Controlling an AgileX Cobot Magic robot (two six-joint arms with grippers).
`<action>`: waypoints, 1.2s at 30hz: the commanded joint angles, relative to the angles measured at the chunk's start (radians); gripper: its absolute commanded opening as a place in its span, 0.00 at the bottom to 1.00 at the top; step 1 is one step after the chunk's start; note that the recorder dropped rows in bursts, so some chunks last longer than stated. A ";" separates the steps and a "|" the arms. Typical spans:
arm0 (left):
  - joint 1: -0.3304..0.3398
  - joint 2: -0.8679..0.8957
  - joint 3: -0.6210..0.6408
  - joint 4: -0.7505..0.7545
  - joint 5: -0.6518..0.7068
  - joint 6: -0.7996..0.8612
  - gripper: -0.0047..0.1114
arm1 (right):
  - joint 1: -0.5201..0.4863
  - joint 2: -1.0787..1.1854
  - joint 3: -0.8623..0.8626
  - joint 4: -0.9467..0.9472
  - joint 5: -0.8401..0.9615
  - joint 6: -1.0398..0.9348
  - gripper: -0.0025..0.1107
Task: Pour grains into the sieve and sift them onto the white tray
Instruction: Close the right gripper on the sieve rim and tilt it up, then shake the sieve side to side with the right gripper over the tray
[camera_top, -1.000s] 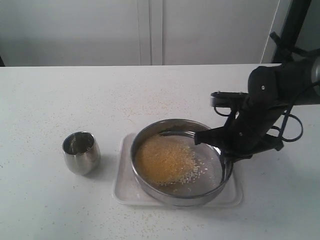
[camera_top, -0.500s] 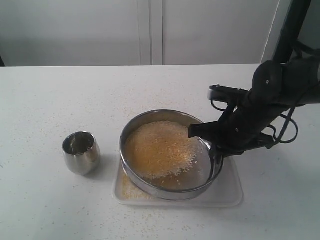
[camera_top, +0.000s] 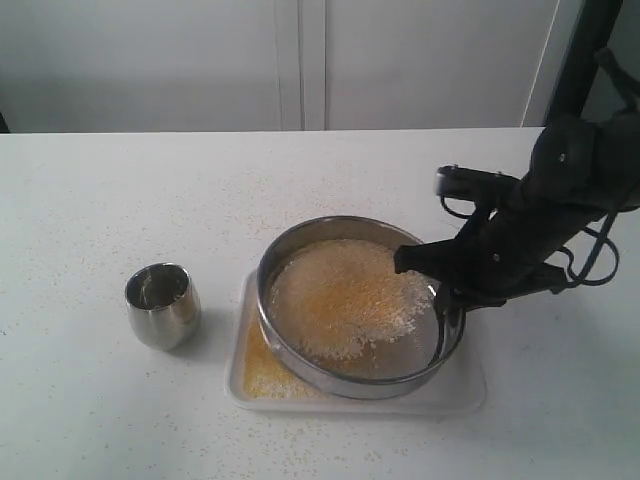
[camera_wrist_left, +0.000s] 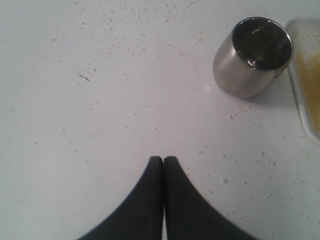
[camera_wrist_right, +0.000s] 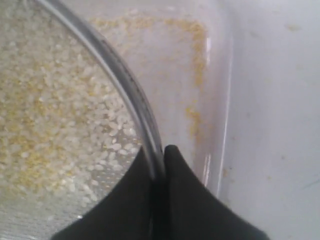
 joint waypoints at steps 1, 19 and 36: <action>0.001 -0.006 0.009 -0.009 0.004 -0.004 0.04 | -0.054 -0.030 0.013 -0.115 0.002 0.158 0.02; 0.001 -0.006 0.009 -0.009 0.004 -0.004 0.04 | 0.002 -0.055 0.061 -0.109 -0.083 0.028 0.02; 0.001 -0.006 0.009 -0.009 0.004 -0.004 0.04 | 0.049 -0.069 0.080 -0.042 -0.090 0.067 0.02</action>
